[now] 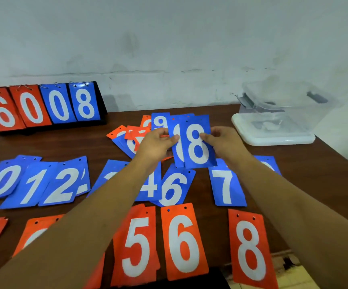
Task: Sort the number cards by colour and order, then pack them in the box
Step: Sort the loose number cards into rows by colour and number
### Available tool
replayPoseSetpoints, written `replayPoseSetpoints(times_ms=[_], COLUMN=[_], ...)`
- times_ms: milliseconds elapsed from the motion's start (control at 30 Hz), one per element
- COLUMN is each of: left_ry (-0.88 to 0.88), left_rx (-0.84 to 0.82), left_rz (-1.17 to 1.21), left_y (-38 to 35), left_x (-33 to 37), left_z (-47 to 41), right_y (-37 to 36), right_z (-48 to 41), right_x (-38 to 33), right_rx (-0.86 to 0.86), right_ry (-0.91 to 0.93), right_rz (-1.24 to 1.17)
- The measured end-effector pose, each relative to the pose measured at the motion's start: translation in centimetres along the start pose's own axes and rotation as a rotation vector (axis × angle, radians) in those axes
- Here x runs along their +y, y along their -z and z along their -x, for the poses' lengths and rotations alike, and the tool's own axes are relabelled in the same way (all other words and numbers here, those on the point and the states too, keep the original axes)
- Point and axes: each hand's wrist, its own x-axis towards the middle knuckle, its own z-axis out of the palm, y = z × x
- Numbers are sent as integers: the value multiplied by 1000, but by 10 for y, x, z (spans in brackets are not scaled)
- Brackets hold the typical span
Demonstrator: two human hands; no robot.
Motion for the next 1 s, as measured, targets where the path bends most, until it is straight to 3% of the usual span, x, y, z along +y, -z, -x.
replayPoseSetpoints(times_ms=[100, 233, 333, 467, 567, 667, 833, 1000], left_ry=[-4, 7, -29, -305, -377, -337, -350, -395], left_rx=[-155, -209, -207, -259, -318, -344, -363, -359], left_rz=[63, -9, -306, -882, -1087, -1164, -1216, -1253], left_y=[-25, -54, -71, -87, -96, -101, -102, -100], left_x=[1, -6, -16, -41, -56, -58, -58, -60], left_z=[24, 42, 48, 50, 51, 49, 48, 46], right_y=[6, 29, 59, 97, 117, 134, 153, 126], right_z=[19, 45, 57, 66, 68, 67, 57, 51], right_x=[12, 25, 39, 57, 76, 87, 92, 85], right_rx=[87, 103, 223, 327, 389, 410, 450, 310], right_ry=[-9, -148, -207, -285, -330, -345, -339, -244], right_rz=[156, 86, 27, -36, 99, 233, 243, 420])
